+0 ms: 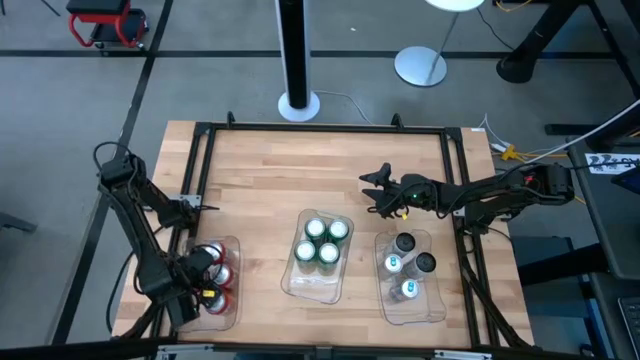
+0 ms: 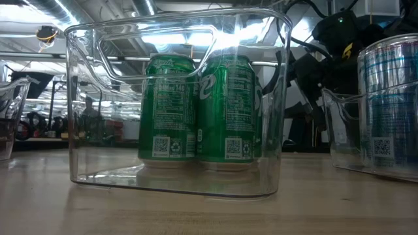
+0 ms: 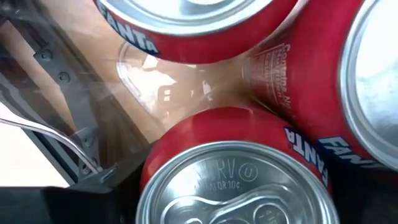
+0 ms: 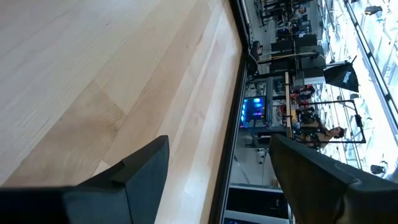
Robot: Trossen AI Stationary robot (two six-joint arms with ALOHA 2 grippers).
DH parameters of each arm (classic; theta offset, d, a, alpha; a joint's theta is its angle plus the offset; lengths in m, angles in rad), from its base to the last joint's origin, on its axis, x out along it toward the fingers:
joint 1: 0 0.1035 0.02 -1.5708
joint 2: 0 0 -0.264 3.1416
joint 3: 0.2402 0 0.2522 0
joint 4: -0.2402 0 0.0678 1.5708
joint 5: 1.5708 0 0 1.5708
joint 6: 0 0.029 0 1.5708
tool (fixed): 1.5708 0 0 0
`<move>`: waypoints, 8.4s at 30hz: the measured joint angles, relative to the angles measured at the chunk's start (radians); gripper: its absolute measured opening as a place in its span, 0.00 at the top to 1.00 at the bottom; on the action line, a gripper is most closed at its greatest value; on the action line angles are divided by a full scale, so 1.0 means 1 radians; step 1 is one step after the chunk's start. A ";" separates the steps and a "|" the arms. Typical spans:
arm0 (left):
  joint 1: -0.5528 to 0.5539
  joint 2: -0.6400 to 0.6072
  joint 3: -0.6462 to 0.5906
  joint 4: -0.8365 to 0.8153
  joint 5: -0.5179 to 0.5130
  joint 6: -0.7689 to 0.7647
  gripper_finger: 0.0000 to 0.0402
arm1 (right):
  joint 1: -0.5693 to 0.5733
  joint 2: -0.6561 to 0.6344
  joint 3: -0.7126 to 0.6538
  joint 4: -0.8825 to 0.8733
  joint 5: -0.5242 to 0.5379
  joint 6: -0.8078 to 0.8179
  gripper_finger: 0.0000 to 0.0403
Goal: Sort soda cans
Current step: Put the red soda can into the left transparent bin, then return to Home Position
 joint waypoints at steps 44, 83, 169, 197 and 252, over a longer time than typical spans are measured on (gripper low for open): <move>0.002 -0.502 0.021 -0.142 -0.289 0.125 0.17 | 0.000 0.000 0.000 -0.028 0.002 -0.011 0.31; 1.000 -0.707 -0.360 0.932 -0.088 1.988 0.17 | -0.124 0.000 0.014 0.059 -0.162 -0.116 0.31; 1.503 -0.751 -0.968 1.884 0.248 2.001 0.17 | -0.130 -1.082 -0.336 -0.441 -0.261 0.050 0.31; 1.346 -1.158 -0.968 1.428 0.064 1.981 0.17 | -0.130 -1.255 -0.337 -0.585 -0.241 0.083 0.31; 1.342 -1.486 -0.968 1.147 0.064 1.933 0.17 | -0.130 -1.249 -0.337 -0.583 -0.262 0.008 0.31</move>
